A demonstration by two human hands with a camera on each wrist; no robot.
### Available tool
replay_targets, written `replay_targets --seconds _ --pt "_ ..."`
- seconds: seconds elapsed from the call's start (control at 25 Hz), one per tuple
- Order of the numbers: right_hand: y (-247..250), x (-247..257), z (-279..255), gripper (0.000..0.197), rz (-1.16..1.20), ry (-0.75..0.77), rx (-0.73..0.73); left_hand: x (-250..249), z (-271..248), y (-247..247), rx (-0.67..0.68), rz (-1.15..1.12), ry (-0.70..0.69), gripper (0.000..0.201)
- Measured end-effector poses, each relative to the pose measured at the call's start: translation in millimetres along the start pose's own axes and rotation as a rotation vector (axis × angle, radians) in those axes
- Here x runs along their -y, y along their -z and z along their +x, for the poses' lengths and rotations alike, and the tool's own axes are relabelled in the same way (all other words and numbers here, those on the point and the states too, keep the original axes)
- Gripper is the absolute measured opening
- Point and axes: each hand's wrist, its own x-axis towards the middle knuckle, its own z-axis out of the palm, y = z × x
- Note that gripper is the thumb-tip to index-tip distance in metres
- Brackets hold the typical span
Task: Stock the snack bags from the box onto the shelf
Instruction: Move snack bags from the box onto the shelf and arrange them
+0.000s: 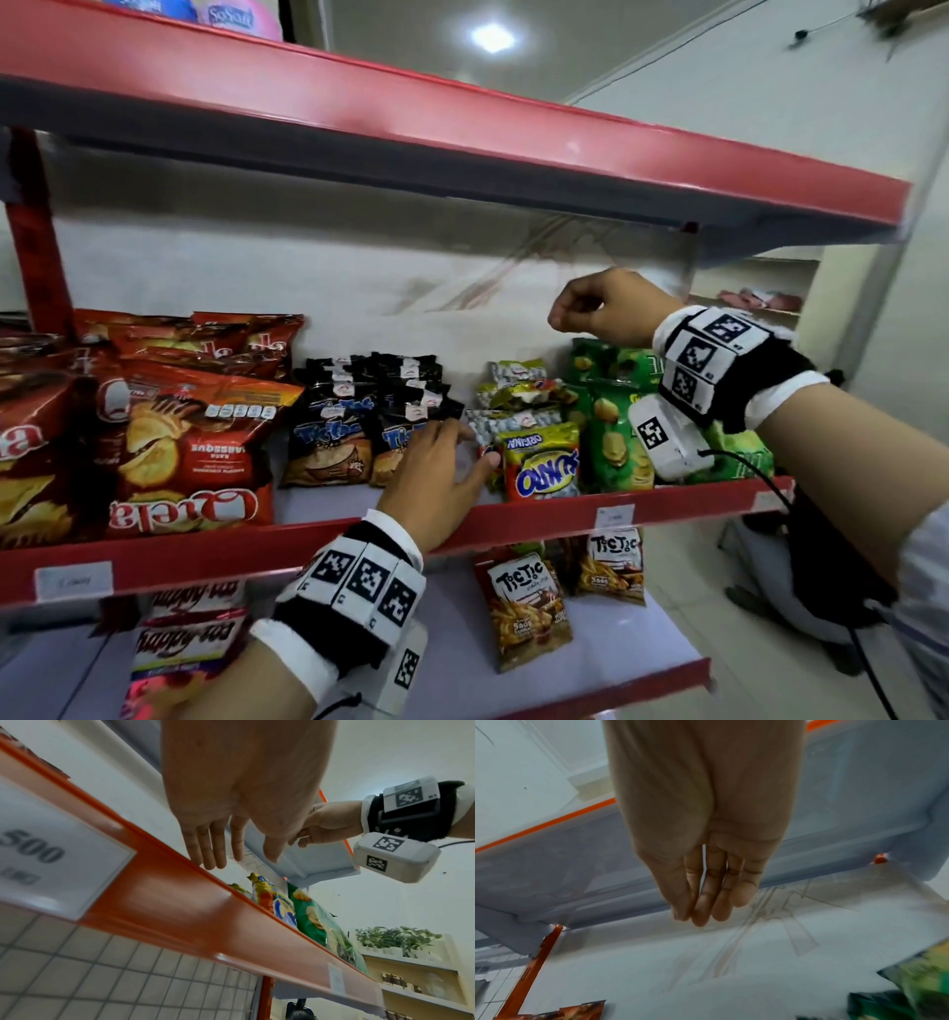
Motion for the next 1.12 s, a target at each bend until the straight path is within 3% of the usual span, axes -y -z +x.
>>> replay_targets --seconds 0.12,0.36,0.56,0.76,0.96,1.12 --pt "-2.2 -10.2 -17.6 0.010 -0.062 -0.022 0.090 -10.3 8.0 0.4 0.066 0.035 0.035 0.034" --pt "21.0 -43.0 -9.3 0.009 -0.224 -0.026 0.160 -40.6 67.3 27.5 0.174 0.107 0.033 0.009" --pt "39.7 -55.5 31.7 0.004 -0.345 0.027 0.275 -56.3 132.5 52.6 0.257 0.305 -0.026 0.013" --pt "32.6 -83.4 65.9 0.012 -0.245 0.081 0.578 -60.7 175.8 20.0 0.489 0.413 -0.009 0.030" --pt "17.0 -102.8 61.3 0.040 -0.219 0.080 0.862 -58.9 186.5 -22.3 0.536 0.384 0.067 0.049" --pt "0.4 -108.4 50.3 0.068 -0.388 0.111 0.892 -58.7 188.8 -30.4 0.477 0.417 0.099 0.047"
